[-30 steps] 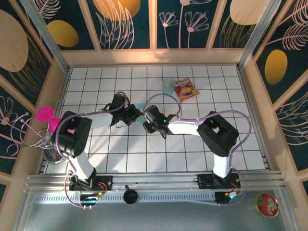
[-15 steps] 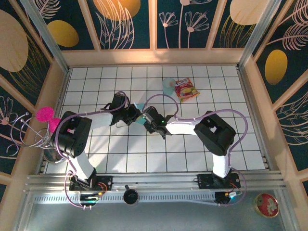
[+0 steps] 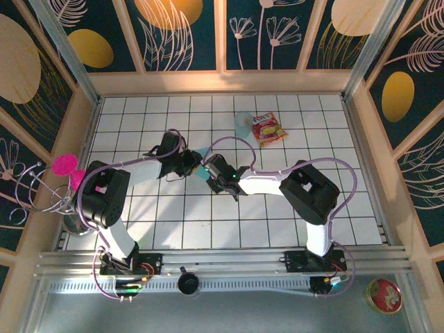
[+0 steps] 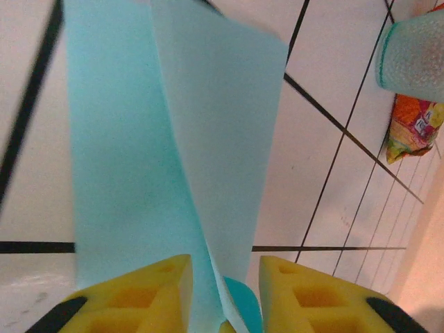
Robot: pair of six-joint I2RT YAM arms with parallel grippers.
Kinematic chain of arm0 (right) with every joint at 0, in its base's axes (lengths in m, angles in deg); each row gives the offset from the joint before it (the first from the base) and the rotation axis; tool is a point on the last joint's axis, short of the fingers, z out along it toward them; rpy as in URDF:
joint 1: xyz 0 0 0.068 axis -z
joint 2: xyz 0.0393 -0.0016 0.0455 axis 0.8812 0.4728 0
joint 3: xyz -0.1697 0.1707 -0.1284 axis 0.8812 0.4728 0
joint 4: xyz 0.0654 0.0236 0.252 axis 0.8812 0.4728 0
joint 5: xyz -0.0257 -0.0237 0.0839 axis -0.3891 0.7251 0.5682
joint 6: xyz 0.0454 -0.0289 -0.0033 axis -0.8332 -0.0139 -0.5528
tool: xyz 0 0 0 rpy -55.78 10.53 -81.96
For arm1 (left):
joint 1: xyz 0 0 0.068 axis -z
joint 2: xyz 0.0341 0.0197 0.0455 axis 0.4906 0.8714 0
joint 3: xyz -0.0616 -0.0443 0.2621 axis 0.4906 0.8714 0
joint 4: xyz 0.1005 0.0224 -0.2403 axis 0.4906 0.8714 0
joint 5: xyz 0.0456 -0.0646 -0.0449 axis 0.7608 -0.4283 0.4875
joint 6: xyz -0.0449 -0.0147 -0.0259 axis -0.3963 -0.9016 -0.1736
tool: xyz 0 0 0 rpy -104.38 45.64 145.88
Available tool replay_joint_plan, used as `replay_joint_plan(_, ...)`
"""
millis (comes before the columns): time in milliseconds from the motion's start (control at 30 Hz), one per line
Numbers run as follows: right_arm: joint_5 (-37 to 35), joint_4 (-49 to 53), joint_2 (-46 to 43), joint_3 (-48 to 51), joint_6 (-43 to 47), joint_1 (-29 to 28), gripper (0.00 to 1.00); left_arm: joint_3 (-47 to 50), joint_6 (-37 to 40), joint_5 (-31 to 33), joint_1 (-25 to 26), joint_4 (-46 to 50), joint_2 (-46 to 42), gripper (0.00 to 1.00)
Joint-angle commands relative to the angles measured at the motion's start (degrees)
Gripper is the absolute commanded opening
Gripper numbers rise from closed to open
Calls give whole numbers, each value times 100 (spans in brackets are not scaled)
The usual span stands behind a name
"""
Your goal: Fold a paper plane with a square sheet of paper (pick it up from the middle)
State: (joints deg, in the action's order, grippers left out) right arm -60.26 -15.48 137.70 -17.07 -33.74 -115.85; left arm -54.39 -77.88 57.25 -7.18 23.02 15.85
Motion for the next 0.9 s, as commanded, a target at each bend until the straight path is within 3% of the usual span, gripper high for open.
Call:
replay_joint_plan(0, 355, 257, -106, -16, -144, 14, 10, -155, 220, 506, -146, 376, -436, 38)
replay_joint_plan(233, 1297, 464, -18, -119, -443, 215, 9, 197, 271, 825, -171, 165, -993, 43)
replay_joint_plan(533, 2203, 591, 194, -283, -881, 616, 8, 1024, 28, 332, -147, -656, -1387, 42)
replay_joint_plan(867, 3639, 236, 185, -164, -1561, 1187, 8, 1420, -281, -31, 252, -1553, -1068, 41)
